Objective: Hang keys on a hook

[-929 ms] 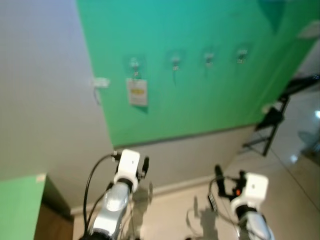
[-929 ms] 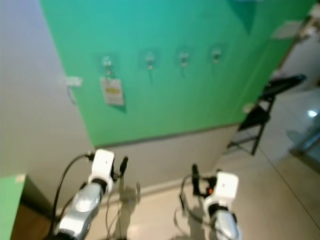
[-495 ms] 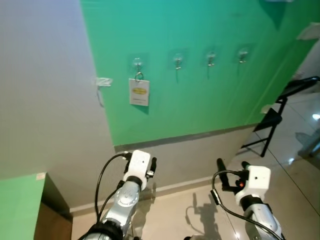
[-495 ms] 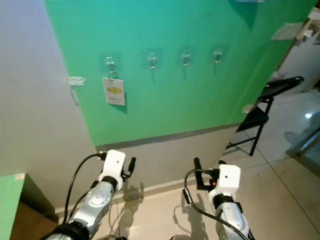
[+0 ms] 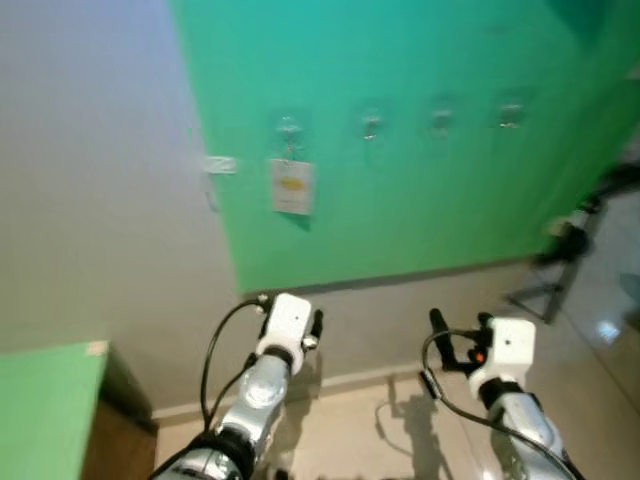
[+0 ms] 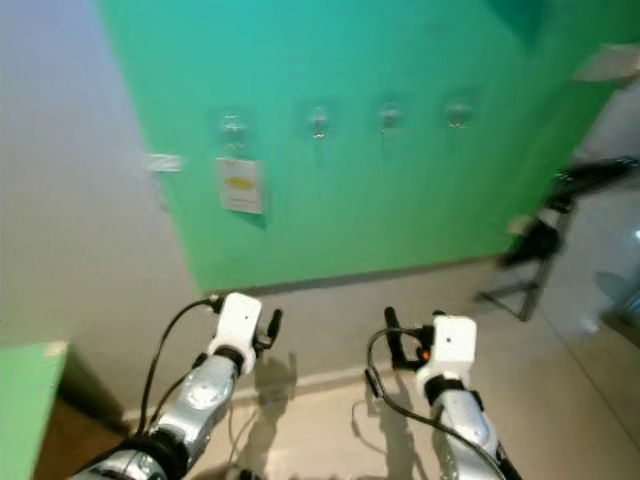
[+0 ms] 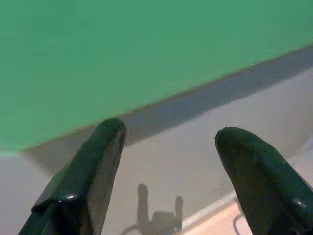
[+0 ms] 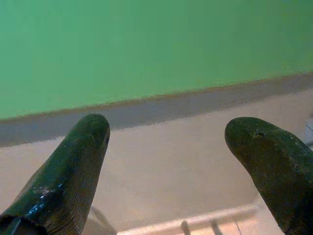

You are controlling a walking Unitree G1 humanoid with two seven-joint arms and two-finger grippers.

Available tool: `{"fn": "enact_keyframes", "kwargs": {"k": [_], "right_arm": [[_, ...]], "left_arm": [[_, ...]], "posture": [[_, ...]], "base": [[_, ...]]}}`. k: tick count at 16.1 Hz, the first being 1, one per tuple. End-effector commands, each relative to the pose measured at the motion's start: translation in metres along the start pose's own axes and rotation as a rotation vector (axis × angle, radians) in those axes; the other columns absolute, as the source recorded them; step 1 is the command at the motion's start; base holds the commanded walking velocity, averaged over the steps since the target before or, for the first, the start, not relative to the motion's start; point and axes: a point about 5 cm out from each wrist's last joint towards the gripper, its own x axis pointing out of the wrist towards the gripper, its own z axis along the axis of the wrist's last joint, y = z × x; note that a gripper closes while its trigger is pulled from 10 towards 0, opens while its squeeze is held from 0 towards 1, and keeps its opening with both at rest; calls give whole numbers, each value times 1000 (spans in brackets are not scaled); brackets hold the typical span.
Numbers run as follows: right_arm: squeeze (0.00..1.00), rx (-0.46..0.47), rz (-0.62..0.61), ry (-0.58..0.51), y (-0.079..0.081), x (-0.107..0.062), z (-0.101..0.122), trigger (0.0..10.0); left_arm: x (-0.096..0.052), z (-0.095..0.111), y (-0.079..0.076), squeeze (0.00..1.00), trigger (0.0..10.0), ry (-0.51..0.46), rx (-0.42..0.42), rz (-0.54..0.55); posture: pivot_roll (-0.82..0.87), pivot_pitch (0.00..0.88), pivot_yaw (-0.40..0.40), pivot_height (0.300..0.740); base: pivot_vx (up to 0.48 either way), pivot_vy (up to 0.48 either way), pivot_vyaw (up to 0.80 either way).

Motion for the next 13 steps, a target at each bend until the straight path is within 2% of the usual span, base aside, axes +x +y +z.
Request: {"fn": "enact_keyframes", "kwargs": {"k": [1,8,13], "right_arm": [[0,6,21,-4,7,4,3,10000],[0,3,64,29,12,6,-1,10000],[0,-10,81,56,8,-4,-6,10000]], "left_arm": [[0,-2,8,0,10000,2,15,15],[-2,-4,14,0,10000,-3,35,11],[-4,-6,9,0,10000,-13,29,-11]], "posture": [[-113,0,19,740],[-92,0,25,740],[-108,0,10,740]], "base": [[0,458,788],[0,0,738],[0,0,703]]}}
